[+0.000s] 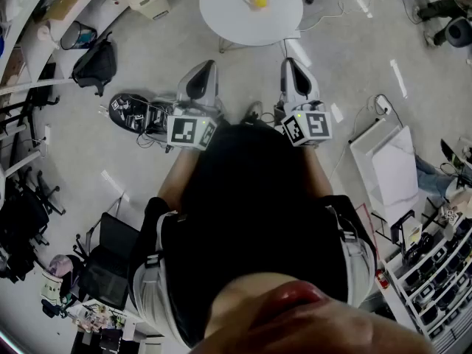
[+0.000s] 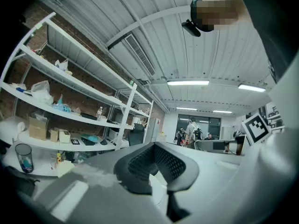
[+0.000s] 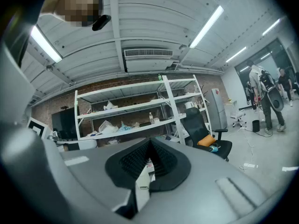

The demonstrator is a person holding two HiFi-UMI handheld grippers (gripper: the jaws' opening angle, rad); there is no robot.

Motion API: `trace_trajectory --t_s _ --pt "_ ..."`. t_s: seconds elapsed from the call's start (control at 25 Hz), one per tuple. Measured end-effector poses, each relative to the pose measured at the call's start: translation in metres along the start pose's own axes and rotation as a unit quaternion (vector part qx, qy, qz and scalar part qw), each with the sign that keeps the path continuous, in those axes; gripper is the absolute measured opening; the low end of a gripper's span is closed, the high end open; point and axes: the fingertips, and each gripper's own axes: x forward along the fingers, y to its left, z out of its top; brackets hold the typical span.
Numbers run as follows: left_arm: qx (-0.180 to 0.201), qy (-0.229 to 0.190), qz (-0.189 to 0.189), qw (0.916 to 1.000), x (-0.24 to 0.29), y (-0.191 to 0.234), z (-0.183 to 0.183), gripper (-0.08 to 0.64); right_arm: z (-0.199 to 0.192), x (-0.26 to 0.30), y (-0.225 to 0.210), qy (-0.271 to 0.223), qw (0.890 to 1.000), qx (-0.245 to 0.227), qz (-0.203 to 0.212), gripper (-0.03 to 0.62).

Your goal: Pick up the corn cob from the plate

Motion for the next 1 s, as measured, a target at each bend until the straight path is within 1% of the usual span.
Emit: trace_trajectory --t_s 0.48,0.6,0.68,1.0 --pt "-0.005 -0.002 -0.001 1.0 -0.002 0.005 0.003 0.005 0.0 0.002 0.004 0.002 1.0 -0.001 -0.003 0.006" --pt "-0.008 -0.002 -0.003 1.0 -0.003 0.007 0.003 0.005 -0.001 0.003 0.004 0.002 1.0 0.013 -0.01 0.006" --pt "-0.01 -0.003 -0.004 0.9999 -0.003 0.011 0.004 0.005 -0.002 0.005 0.005 0.001 1.0 0.021 -0.013 0.006" --pt "-0.021 -0.001 -0.008 0.9997 -0.01 0.04 0.005 0.005 -0.01 0.019 0.026 0.003 0.999 0.02 -0.024 0.006"
